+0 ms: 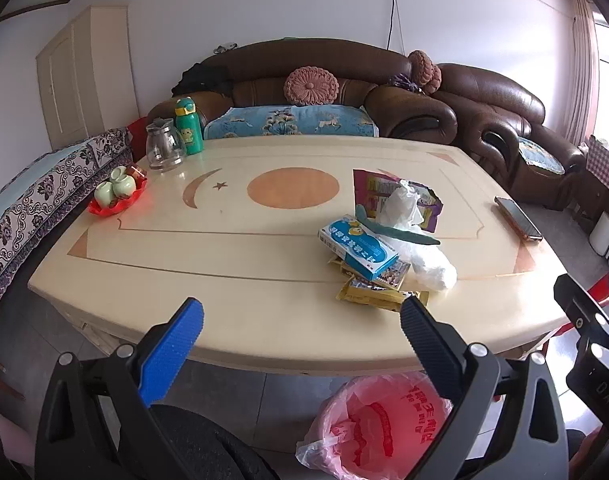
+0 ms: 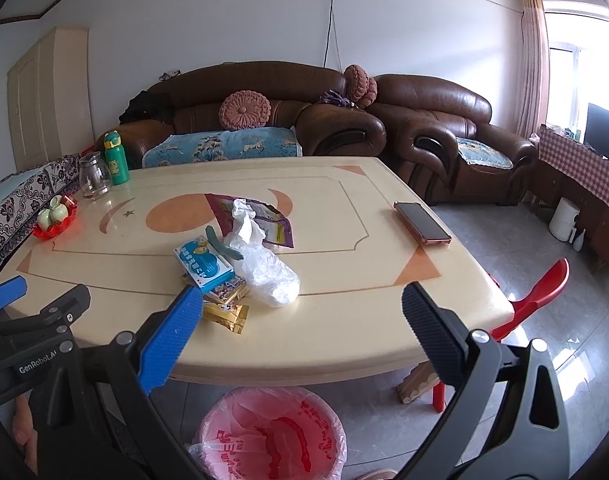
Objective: Collect trash
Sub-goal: 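Move both tools toward the pile of trash on the table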
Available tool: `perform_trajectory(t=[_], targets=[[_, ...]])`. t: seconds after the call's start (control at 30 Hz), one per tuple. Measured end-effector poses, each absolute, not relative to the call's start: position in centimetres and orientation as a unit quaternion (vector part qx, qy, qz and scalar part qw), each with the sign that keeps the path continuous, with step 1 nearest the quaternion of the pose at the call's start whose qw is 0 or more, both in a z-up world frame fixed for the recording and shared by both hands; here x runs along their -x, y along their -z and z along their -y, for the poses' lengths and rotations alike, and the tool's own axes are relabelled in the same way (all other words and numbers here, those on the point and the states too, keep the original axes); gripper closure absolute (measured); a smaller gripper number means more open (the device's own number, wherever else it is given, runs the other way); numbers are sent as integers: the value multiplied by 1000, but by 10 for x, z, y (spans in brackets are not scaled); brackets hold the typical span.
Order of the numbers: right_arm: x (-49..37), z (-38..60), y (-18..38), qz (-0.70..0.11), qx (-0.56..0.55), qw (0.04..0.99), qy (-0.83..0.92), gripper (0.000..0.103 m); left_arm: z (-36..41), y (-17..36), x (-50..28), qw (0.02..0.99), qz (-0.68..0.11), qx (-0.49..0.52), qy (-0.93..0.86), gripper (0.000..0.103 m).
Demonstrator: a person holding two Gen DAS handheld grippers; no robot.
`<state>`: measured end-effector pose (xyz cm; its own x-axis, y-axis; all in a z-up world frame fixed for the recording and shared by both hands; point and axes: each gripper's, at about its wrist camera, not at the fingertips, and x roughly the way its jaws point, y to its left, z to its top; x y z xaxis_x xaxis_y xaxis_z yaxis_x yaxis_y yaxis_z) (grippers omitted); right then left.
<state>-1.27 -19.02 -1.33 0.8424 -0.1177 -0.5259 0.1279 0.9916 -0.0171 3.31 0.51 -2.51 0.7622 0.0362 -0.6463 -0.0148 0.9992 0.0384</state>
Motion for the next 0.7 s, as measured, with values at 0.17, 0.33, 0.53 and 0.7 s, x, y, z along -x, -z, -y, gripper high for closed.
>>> perform_trajectory(t=[0.17, 0.33, 0.53, 0.7], targets=[[5, 192, 17, -280, -10, 958, 62, 5, -2, 31, -42, 936, -352, -18, -15, 7], [-3, 192, 20, -285, -9, 957, 57, 5, -2, 34, -51, 934, -355, -20, -16, 7], [-15, 194, 25, -290, -9, 955, 53, 5, -1, 40, -61, 931, -363, -23, -18, 7], [-25, 196, 29, -296, -8, 954, 50, 5, 0, 47, -72, 929, -369, -27, -22, 7]])
